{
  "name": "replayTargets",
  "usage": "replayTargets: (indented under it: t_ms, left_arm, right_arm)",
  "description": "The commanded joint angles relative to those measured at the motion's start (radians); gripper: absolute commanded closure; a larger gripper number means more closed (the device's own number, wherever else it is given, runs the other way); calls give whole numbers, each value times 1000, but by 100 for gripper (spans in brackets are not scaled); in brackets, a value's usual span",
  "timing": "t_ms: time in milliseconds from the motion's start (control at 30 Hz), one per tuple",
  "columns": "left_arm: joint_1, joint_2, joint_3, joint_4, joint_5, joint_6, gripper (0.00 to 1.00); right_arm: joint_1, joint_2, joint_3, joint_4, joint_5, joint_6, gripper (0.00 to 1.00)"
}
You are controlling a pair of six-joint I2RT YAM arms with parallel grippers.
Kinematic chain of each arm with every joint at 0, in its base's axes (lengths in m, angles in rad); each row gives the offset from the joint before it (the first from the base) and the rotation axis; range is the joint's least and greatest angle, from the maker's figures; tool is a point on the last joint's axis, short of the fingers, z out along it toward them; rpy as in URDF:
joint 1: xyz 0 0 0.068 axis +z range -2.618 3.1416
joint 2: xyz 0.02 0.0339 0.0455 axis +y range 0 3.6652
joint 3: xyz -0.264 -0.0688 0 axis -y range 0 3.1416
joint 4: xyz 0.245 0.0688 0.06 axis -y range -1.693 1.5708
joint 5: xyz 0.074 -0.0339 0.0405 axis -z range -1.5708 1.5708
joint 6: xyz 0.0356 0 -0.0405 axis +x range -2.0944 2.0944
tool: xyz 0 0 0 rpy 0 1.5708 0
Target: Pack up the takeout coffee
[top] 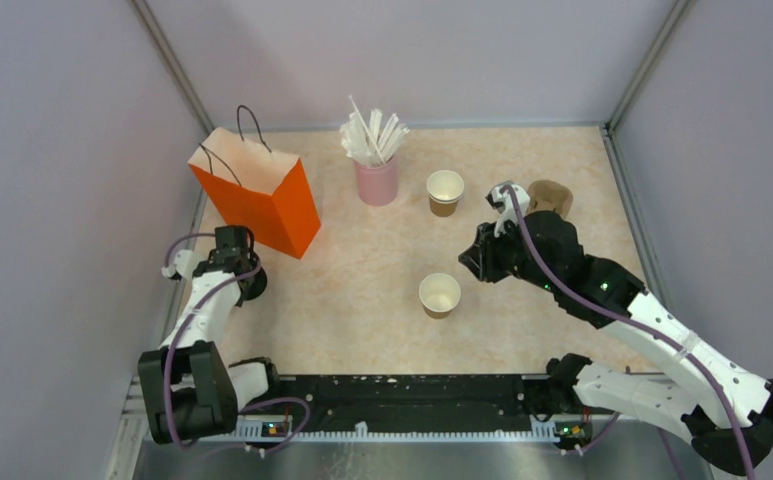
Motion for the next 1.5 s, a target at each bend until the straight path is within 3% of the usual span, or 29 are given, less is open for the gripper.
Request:
replayTargets:
  t_ms: [0, 133, 267, 400, 633, 867, 967, 1133, 1233, 1333, 1467]
  left_arm:
    - [11, 36, 15, 37, 10, 5, 57]
    - [12, 61, 54, -13, 7, -10, 58]
    - [12, 39, 55, -12, 22, -10, 76]
    - [12, 25, 53, -1, 49, -3, 79]
    - [12, 29, 75, -31, 90, 14, 100]
    - [12, 72, 112, -75, 192, 91, 92]
    - [12, 73, 126, -74, 214, 126, 100]
    - [11, 45, 132, -84, 211, 144, 100]
    - [12, 29, 121, -75, 220, 165, 85]
    - [12, 27, 110, -72, 221, 175, 99]
    - [12, 31, 109, -75, 225, 175, 100]
  right_arm:
    - [9, -3, 35, 20, -3, 17, 75]
    - [8, -11, 24, 20, 9, 16, 75]
    - [8, -12, 9, 22, 12, 16, 75]
    - [8, -12, 4, 22, 11, 15, 75]
    - [9, -10, -33, 55, -5, 35, 75]
    - [8, 33, -133, 266, -108, 145, 74]
    - [9, 50, -173, 344, -126, 167, 74]
    - [8, 52, -195, 379, -127, 149, 74]
    - [9, 38, -200, 370, -122, 133, 73]
    - [8, 16, -221, 384, -128, 132, 73]
    - [10, 7, -235, 392, -143, 129, 73]
